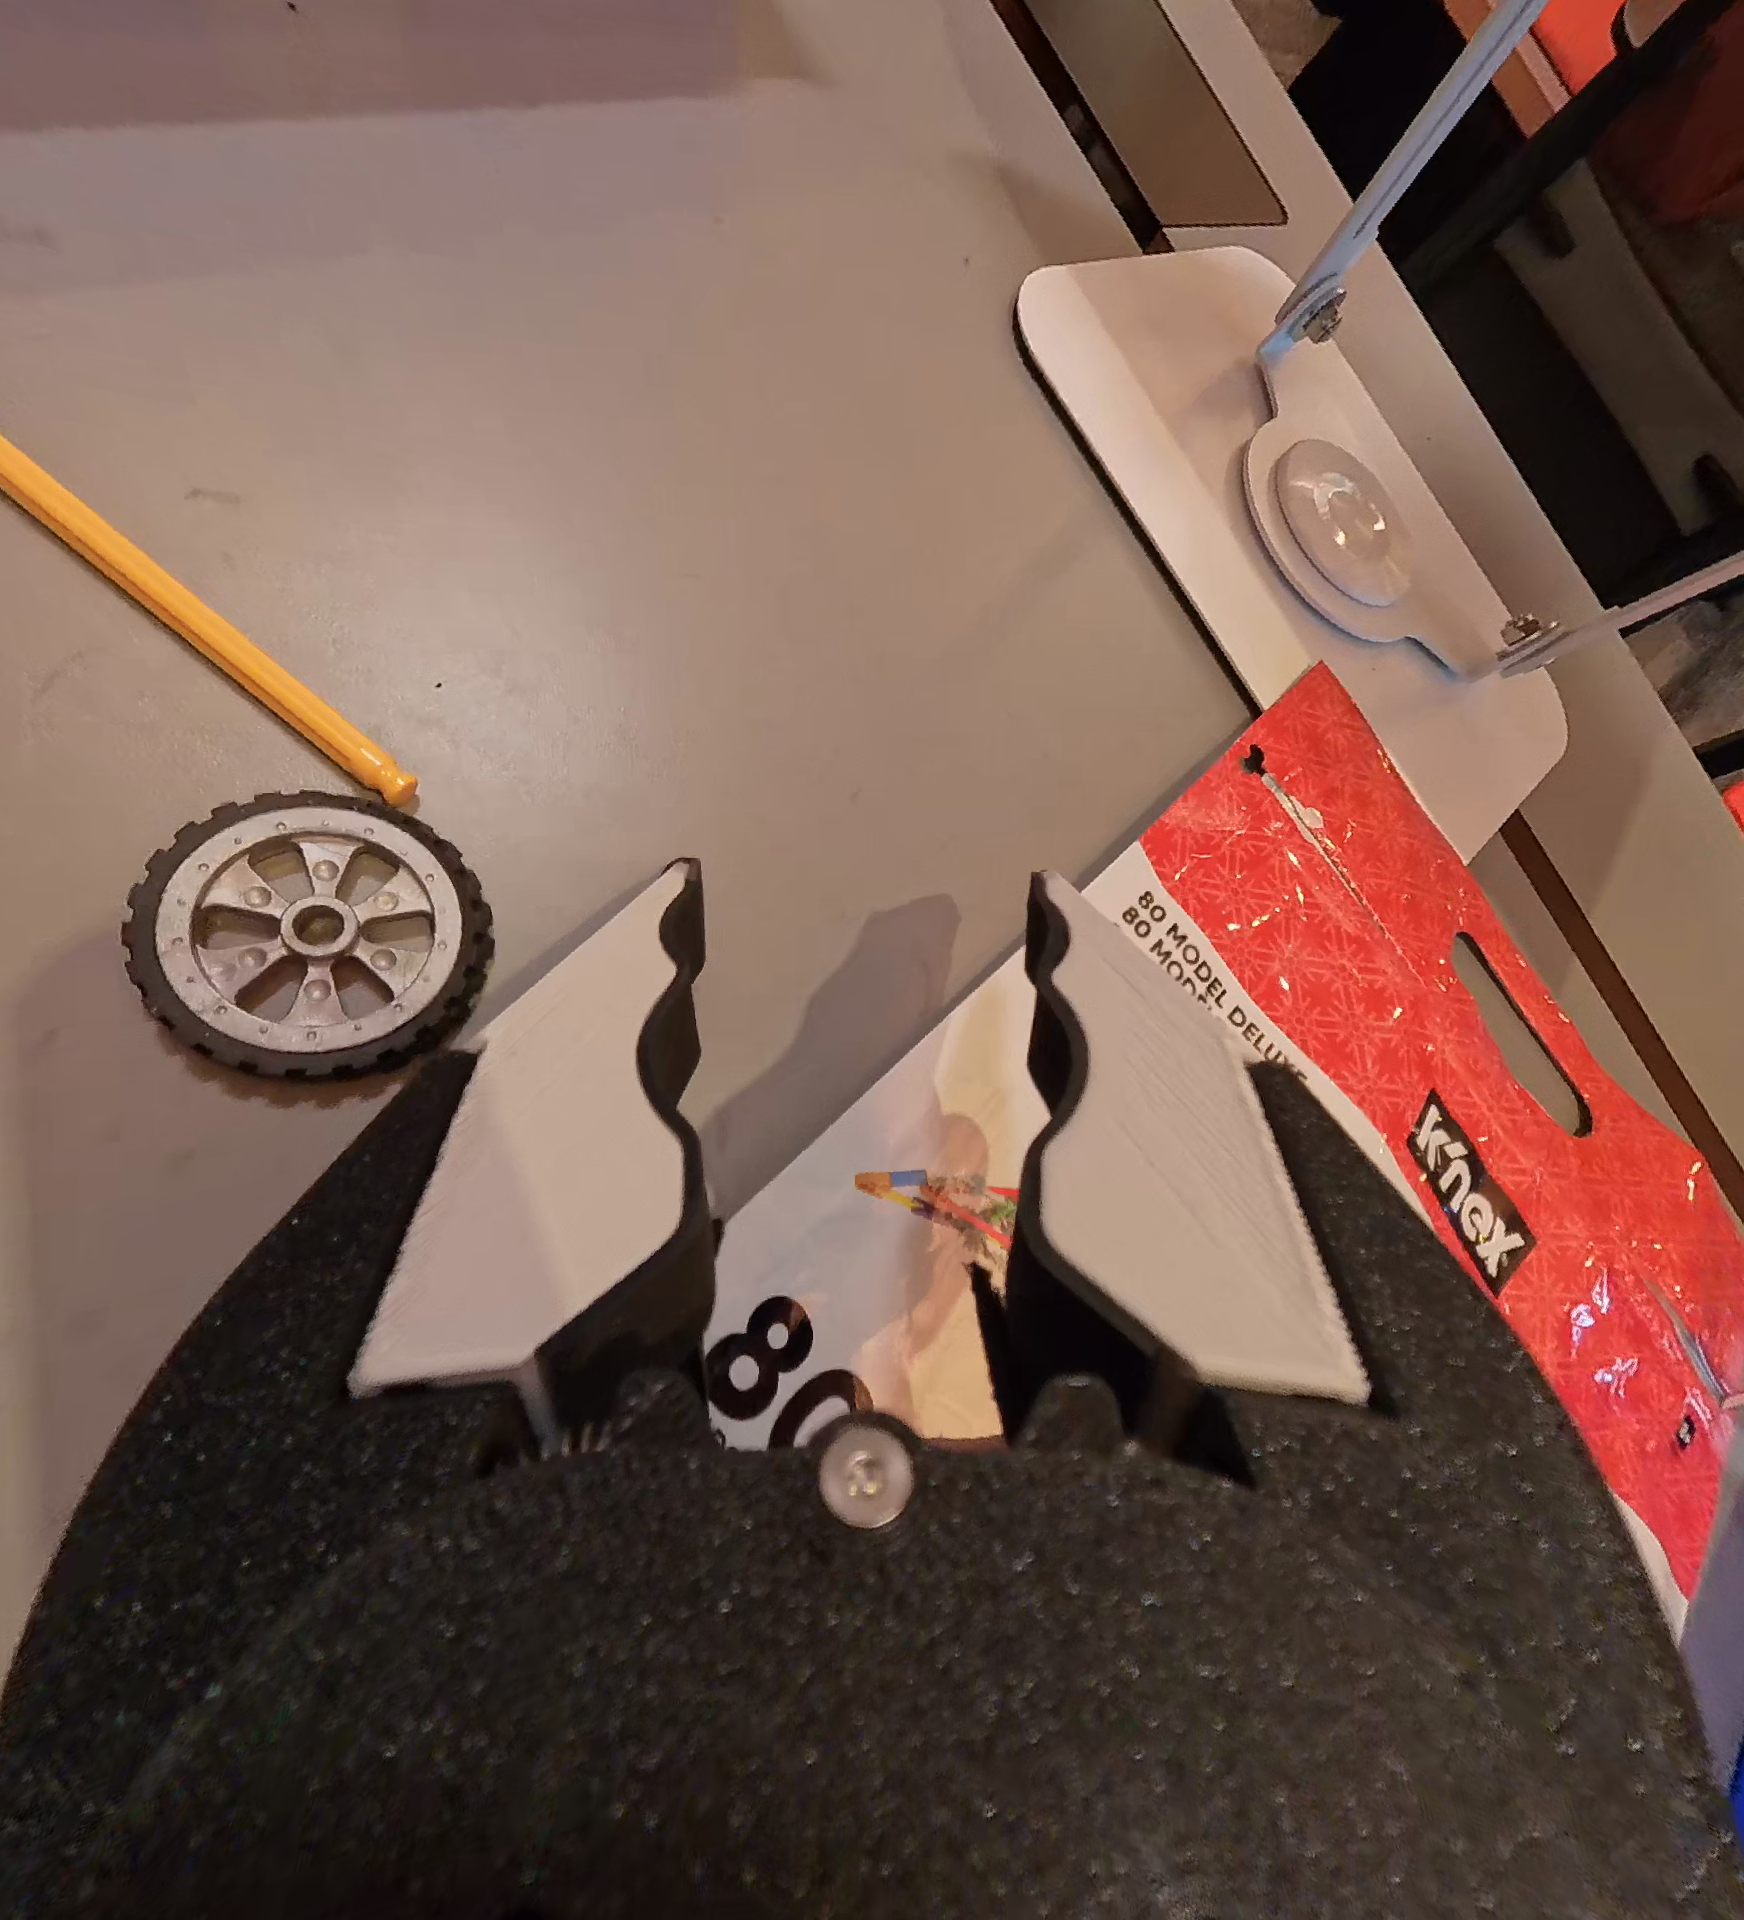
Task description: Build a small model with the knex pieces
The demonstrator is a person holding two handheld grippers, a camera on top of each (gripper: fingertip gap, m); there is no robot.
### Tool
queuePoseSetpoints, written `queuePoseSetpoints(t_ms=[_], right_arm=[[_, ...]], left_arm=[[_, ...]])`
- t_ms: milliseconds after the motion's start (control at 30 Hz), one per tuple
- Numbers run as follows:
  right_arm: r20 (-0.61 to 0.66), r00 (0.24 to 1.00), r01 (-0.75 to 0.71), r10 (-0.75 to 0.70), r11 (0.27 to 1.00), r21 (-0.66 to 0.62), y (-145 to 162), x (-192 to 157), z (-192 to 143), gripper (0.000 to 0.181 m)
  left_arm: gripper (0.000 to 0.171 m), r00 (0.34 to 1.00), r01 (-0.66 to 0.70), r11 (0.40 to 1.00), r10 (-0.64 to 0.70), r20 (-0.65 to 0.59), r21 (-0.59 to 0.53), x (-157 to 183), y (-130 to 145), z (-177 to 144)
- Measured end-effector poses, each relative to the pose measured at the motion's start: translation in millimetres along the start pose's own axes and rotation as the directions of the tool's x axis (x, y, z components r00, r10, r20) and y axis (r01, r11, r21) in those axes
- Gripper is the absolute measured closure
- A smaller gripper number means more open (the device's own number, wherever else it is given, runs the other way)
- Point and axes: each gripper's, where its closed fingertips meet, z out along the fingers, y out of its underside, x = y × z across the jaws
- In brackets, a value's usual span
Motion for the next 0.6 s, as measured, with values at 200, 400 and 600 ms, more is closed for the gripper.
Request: queuePoseSetpoints(t_ms=[200,400,600], right_arm=[[-0.017,1.000,-0.016,0.017,0.999,0.041,-15,1,-5,0.119],[-0.032,0.999,-0.021,0.024,0.995,0.096,-28,5,-17,0.119],[-0.035,0.999,-0.007,0.012,0.991,0.130,-37,2,-25,0.119]], left_arm=[[0.044,0.998,-0.053,0.998,0.052,0.020,0.028,7,-27,3],[0.055,0.992,-0.111,0.993,0.109,0.065,0.032,4,-54,13],[0.086,0.975,-0.204,0.978,0.199,0.096,0.045,-13,-90,24]])
